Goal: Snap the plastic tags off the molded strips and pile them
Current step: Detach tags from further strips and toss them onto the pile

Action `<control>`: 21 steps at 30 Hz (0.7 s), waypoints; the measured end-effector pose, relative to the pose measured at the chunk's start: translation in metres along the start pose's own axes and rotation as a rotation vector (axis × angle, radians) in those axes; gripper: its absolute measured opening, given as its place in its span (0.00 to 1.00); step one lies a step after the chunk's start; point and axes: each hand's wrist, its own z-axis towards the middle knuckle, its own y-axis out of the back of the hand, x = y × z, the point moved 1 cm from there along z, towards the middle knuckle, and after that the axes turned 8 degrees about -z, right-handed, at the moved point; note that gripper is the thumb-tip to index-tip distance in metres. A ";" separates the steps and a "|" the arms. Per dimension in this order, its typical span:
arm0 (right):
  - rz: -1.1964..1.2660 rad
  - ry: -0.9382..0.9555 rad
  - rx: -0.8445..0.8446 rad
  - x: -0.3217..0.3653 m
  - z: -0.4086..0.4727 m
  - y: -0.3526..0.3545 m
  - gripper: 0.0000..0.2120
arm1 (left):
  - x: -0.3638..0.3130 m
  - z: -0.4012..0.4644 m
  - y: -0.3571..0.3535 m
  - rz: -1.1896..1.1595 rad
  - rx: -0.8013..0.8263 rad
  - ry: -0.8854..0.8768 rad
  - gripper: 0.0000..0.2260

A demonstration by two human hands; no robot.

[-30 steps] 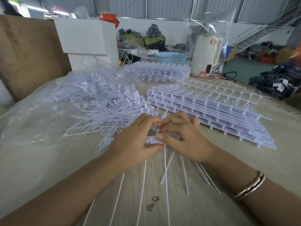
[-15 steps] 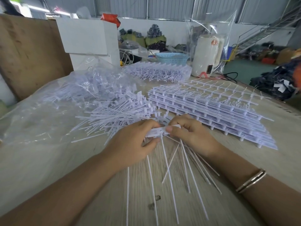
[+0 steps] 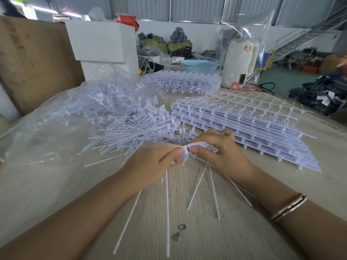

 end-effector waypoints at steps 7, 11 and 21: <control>0.737 -0.177 0.049 0.000 -0.001 0.000 0.06 | -0.002 0.001 -0.003 -0.185 -0.012 -0.031 0.10; 1.003 -0.387 -0.099 -0.020 -0.002 0.012 0.08 | 0.002 0.002 0.004 -0.299 -0.079 -0.038 0.10; -0.129 -0.231 0.157 -0.022 0.006 0.001 0.11 | 0.003 0.000 -0.003 0.214 0.040 -0.067 0.15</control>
